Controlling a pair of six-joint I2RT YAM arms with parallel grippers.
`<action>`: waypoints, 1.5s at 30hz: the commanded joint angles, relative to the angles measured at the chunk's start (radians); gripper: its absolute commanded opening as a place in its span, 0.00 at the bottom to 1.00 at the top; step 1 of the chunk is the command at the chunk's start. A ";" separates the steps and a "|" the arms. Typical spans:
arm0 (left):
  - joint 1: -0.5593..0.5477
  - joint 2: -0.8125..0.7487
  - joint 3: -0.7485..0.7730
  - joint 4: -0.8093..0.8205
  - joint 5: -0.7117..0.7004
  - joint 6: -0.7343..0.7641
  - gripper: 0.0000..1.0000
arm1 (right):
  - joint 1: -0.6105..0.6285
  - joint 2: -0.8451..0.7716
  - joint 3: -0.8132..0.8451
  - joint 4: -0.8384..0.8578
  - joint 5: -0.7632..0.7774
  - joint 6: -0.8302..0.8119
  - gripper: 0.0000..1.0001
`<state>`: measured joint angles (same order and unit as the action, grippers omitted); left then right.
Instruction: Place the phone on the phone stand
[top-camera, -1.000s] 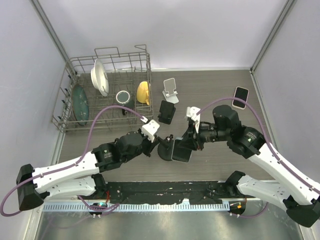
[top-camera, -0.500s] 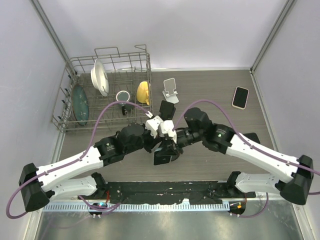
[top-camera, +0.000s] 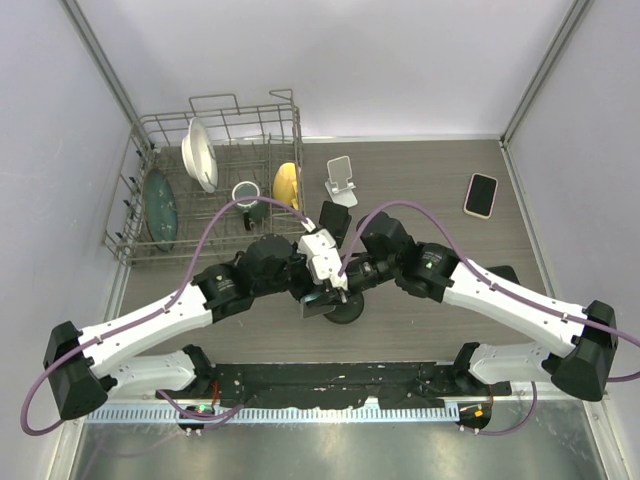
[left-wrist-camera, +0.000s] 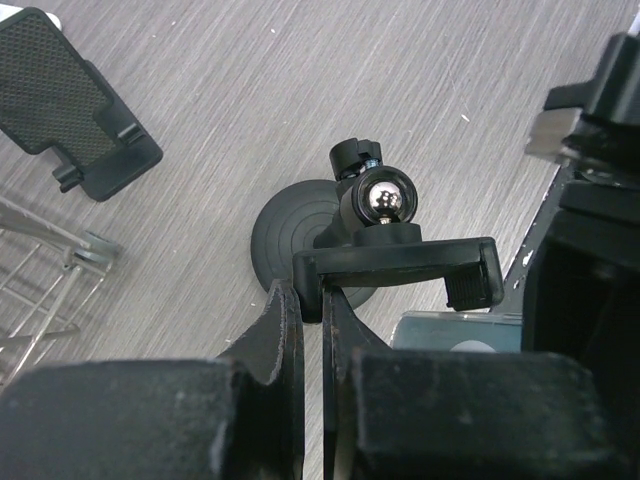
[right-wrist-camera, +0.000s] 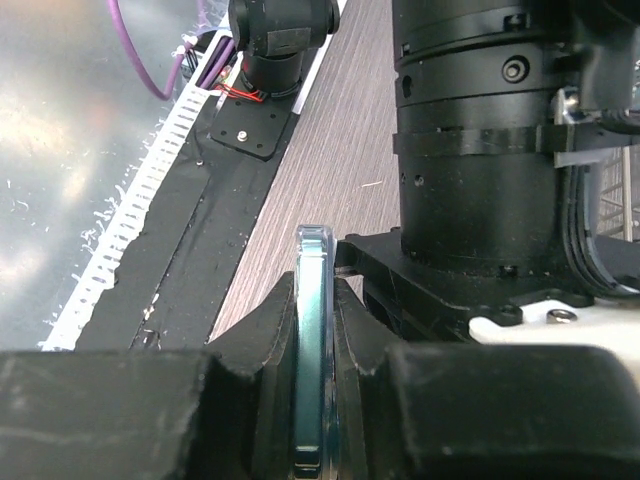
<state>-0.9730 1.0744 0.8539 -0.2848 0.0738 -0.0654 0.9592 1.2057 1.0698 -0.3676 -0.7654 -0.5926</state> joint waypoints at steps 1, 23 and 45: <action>-0.006 0.004 0.036 -0.068 0.133 0.015 0.00 | -0.008 0.008 0.058 0.076 0.006 -0.084 0.01; -0.006 -0.024 0.016 -0.065 0.198 0.030 0.00 | -0.111 -0.011 0.012 0.044 -0.021 -0.081 0.01; -0.009 -0.132 -0.067 0.001 -0.503 -0.308 0.00 | -0.067 -0.118 -0.065 0.057 0.486 0.482 0.01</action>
<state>-0.9913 1.0107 0.8089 -0.2855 -0.0895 -0.2214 0.8833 1.1580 0.9951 -0.2741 -0.6914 -0.3893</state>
